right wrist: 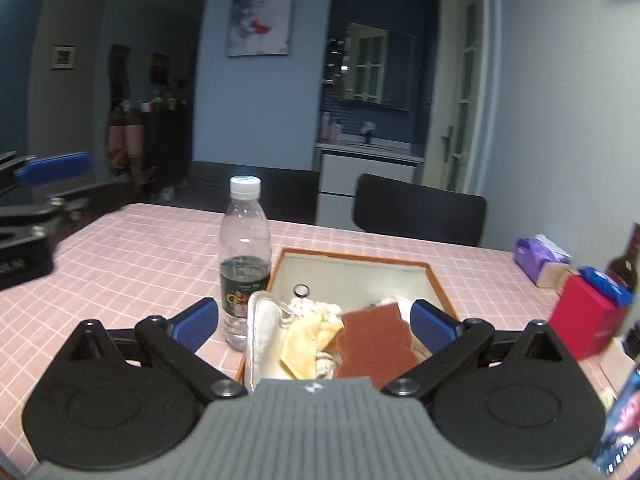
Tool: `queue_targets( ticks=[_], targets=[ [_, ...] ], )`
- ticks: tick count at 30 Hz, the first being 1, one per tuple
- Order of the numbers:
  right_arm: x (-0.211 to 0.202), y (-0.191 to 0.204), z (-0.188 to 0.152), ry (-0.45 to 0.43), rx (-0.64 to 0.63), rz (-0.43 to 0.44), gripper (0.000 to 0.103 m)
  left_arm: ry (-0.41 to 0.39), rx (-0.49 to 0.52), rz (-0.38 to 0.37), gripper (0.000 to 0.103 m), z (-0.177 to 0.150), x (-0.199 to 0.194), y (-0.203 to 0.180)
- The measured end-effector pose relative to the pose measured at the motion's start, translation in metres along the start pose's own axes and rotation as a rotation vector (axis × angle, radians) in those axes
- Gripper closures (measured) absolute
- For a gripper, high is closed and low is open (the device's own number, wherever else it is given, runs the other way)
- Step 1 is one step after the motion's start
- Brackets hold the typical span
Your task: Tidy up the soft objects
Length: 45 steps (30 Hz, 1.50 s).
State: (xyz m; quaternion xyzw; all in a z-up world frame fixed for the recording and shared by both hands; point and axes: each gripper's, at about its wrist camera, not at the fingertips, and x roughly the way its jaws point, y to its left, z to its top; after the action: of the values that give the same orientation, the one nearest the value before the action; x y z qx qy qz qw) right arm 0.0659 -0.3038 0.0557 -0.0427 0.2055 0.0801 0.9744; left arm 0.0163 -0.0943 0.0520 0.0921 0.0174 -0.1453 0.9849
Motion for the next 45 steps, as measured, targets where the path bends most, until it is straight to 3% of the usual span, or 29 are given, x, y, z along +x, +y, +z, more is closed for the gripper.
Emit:
queue_targets(
  ticks=[5, 9, 11, 13, 17, 20, 31, 45],
  targets=[
    [-0.016, 0.017, -0.023, -0.055, 0.130, -0.029, 0.003, -0.002, -0.060, 0.086, 0.031, -0.018, -0.012, 0.009],
    [-0.022, 0.030, -0.048, -0.100, 0.215, -0.064, 0.003, 0.058, -0.066, 0.099, 0.030, -0.037, -0.012, 0.012],
    [-0.023, 0.036, -0.060, -0.111, 0.232, -0.092, 0.003, 0.085, -0.050, 0.113, 0.021, -0.049, -0.017, 0.015],
    [-0.021, 0.044, -0.070, -0.117, 0.207, -0.122, 0.003, 0.096, -0.020, 0.134, 0.013, -0.059, -0.019, 0.013],
    [-0.012, 0.054, -0.088, -0.111, 0.168, -0.180, 0.003, 0.107, -0.047, 0.144, 0.012, -0.076, -0.020, 0.016],
    [-0.002, 0.054, -0.092, -0.074, 0.191, -0.171, 0.003, 0.153, -0.102, 0.140, 0.012, -0.082, -0.018, 0.022],
    [0.008, 0.055, -0.100, -0.056, 0.172, -0.171, 0.003, 0.214, -0.102, 0.122, 0.010, -0.098, -0.021, 0.017],
    [0.004, 0.061, -0.097, -0.059, 0.144, -0.178, 0.003, 0.236, -0.110, 0.133, 0.010, -0.097, -0.022, 0.017]
  ],
)
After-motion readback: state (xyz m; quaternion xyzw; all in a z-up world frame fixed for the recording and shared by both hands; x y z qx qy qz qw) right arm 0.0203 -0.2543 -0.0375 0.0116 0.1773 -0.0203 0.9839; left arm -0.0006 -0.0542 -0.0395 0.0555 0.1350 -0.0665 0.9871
